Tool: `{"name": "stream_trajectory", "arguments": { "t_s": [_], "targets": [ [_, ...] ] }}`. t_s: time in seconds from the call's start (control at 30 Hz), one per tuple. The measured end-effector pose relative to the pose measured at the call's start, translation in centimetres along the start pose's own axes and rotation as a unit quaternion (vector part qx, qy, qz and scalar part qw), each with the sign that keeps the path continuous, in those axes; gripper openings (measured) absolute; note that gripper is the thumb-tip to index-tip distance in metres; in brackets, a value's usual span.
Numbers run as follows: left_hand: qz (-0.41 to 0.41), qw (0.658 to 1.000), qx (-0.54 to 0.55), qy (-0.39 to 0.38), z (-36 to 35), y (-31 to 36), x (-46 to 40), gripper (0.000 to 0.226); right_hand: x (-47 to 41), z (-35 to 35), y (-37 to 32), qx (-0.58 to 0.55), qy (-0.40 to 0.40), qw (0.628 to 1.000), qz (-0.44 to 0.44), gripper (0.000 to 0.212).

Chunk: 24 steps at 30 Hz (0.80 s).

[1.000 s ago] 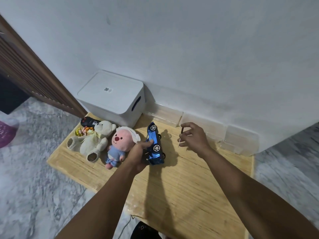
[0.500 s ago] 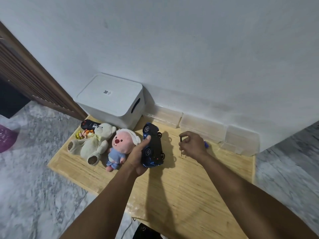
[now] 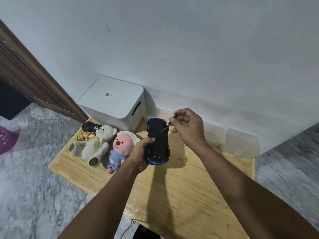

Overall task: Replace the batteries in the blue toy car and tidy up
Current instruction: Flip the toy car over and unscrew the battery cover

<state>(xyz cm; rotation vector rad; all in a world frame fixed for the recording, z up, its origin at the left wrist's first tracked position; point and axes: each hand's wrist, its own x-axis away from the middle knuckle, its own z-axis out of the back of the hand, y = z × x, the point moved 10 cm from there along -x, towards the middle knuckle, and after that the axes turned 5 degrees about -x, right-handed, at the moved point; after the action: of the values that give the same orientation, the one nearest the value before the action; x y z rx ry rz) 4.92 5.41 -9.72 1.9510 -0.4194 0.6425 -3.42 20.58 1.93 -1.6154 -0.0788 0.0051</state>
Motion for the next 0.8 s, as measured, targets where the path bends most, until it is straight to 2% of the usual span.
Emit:
{"name": "stream_trajectory", "arguments": {
  "t_s": [0.2,0.33,0.57,0.8],
  "targets": [
    [-0.026,0.998,-0.046,0.028,0.0,0.8,-0.2,0.055,0.4,-0.5,-1.1,0.024,-0.007,0.999,0.047,0.019],
    [-0.045,0.998,-0.052,0.013,-0.8,1.6,0.2,0.05,0.4,-0.7,-1.4,0.025,-0.014,0.998,0.055,0.017],
    [-0.057,0.996,-0.066,0.005,-1.7,2.4,0.6,0.057,0.2,-0.5,-2.0,0.023,-0.014,0.998,0.06,0.019],
    [-0.063,0.996,-0.061,0.002,-2.2,2.7,0.4,0.041,-0.1,-0.2,-2.1,0.026,-0.014,0.998,0.061,0.019]
  ]
}}
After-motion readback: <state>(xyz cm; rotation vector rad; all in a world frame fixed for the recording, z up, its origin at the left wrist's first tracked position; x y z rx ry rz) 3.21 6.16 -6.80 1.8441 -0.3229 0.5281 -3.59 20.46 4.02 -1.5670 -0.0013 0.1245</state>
